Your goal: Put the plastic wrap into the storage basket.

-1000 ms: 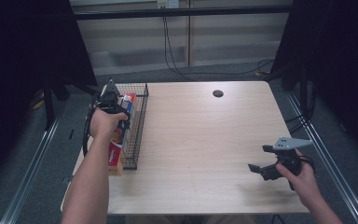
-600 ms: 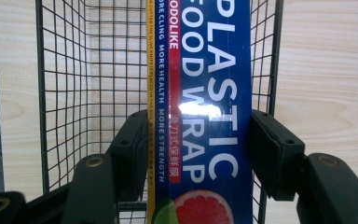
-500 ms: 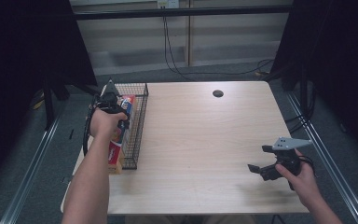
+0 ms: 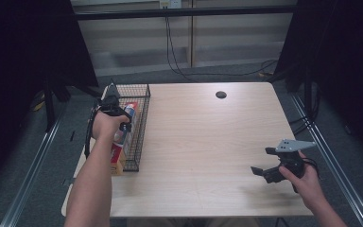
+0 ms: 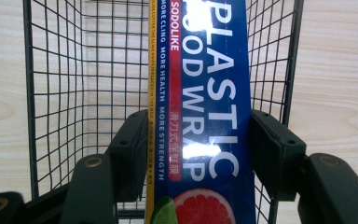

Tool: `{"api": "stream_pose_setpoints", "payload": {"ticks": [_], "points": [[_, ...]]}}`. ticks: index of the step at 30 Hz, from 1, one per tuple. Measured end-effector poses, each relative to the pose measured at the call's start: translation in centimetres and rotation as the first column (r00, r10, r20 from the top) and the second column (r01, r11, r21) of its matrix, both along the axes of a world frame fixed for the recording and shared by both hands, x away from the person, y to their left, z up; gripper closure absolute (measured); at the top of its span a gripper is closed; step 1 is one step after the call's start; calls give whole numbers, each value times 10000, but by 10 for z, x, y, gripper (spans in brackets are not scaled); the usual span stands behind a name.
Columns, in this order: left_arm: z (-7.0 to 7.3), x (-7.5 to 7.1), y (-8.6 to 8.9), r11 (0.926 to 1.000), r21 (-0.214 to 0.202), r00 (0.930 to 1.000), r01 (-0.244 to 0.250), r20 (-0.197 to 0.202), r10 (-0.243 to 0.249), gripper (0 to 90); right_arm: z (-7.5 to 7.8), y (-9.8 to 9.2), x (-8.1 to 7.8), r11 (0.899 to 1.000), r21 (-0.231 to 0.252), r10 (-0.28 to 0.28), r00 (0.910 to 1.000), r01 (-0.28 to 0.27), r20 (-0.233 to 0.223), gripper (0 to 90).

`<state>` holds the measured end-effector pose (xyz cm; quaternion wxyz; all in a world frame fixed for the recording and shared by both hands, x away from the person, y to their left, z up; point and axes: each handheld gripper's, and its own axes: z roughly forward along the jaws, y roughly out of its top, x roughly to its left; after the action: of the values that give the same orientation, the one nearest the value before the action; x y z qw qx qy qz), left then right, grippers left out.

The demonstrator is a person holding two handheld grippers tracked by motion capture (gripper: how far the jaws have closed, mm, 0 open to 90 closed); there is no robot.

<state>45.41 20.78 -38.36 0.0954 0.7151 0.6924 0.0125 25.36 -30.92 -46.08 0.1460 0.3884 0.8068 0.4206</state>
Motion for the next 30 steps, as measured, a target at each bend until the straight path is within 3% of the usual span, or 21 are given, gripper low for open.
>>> {"api": "stream_pose_setpoints", "payload": {"ticks": [27,30], "points": [[-2,-1,2,9999,-5,9996,-120,248,120,405,0,2,0,10000,-38,40,10000,-40,-8,12],[-3,-1,3,9997,-190,9996,-183,202,187,394,0,1,0,10000,-49,42,10000,-42,-12,12]]}}
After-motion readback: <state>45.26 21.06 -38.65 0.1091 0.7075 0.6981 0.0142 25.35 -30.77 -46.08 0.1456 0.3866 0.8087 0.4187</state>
